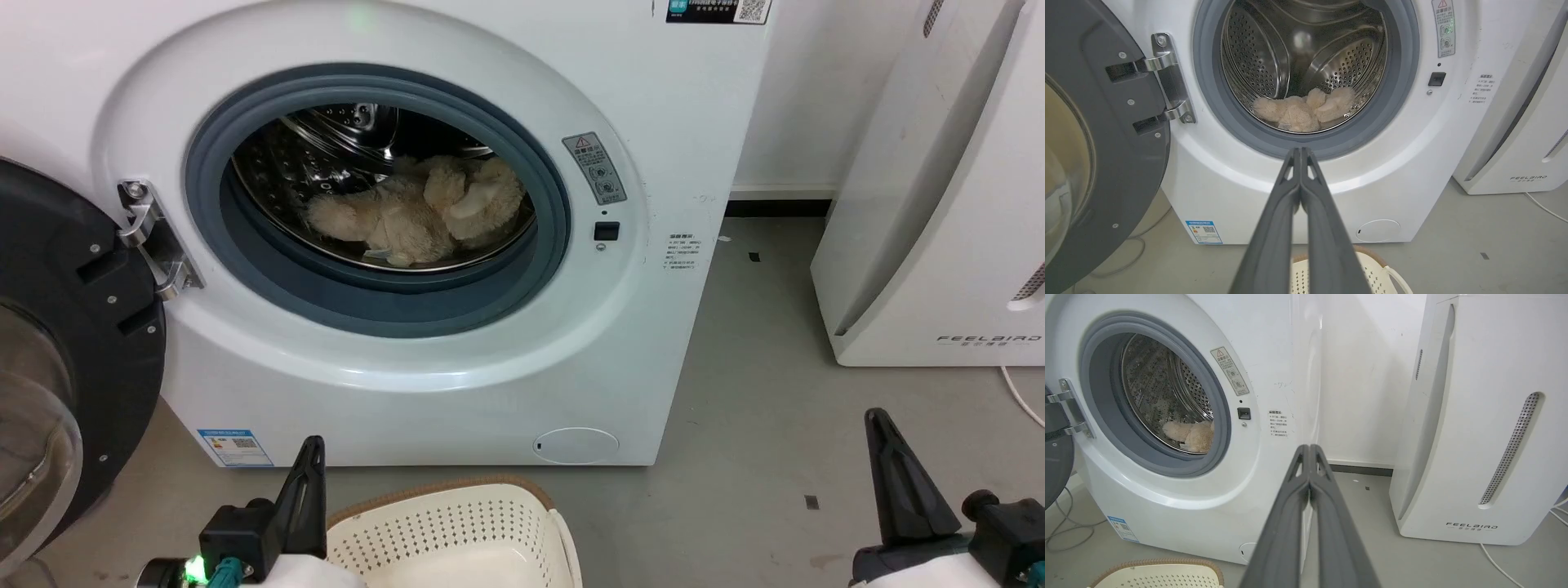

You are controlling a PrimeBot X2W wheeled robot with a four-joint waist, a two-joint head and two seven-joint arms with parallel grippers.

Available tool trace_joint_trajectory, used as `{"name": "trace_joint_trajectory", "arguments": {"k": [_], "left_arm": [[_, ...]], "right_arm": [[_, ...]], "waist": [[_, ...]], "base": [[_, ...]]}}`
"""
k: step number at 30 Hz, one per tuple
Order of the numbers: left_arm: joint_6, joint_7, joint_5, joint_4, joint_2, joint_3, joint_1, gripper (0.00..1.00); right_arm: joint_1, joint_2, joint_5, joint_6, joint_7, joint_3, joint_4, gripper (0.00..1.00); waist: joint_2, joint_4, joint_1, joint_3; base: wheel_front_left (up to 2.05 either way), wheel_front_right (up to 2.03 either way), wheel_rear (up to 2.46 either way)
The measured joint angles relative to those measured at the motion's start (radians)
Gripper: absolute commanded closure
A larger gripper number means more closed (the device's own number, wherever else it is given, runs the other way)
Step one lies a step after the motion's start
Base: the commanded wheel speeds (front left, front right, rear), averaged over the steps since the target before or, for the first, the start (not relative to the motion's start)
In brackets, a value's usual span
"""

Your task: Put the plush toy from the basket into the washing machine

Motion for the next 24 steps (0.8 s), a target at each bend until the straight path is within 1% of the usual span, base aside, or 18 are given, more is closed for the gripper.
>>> {"name": "trace_joint_trajectory", "arguments": {"k": [24], "left_arm": [[-0.038, 0.051, 0.06, -0.02, -0.037, 0.045, -0.004, 1.0]], "right_arm": [[-0.018, 0.0, -0.016, 0.0, 0.047, 0.022, 0.01, 1.0]], "waist": [[0.0, -0.001, 0.0, 0.001]], "base": [[0.0, 0.0, 0.0]]}}
